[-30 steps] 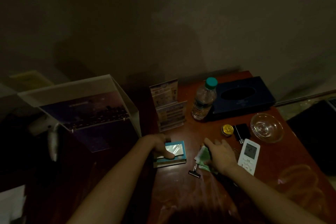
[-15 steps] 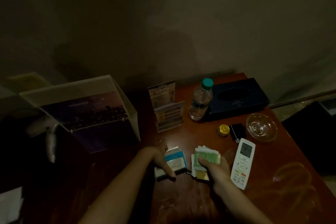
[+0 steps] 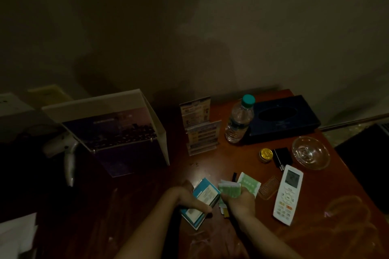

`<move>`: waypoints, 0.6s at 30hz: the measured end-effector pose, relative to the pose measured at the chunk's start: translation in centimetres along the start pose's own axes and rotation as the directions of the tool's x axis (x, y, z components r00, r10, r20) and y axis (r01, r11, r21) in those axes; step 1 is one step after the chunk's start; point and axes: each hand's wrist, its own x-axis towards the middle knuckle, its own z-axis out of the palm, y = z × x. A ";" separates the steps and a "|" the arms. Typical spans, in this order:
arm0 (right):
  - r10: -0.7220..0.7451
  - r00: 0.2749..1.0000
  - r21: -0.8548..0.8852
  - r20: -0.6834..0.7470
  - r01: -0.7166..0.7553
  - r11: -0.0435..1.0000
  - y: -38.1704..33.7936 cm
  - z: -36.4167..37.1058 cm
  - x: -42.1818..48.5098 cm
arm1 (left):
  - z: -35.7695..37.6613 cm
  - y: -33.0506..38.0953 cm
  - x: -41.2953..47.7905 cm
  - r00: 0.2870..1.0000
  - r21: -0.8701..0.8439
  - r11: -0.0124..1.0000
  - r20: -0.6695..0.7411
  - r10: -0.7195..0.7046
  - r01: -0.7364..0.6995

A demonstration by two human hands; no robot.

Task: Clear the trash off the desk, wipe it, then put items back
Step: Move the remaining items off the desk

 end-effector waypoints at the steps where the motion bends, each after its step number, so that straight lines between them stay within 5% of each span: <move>1: -0.022 1.000 0.012 0.008 0.022 1.000 0.0 0.0 -0.1 | 0.4 -0.1 -0.1 1.000 -0.032 0.999 -0.018 -0.019 0.018; 18: -0.096 0.940 0.433 0.329 -0.060 0.899 1.3 -5.0 -2.3 | 4.7 -3.1 -4.1 0.991 -0.607 0.784 -0.107 0.081 -0.130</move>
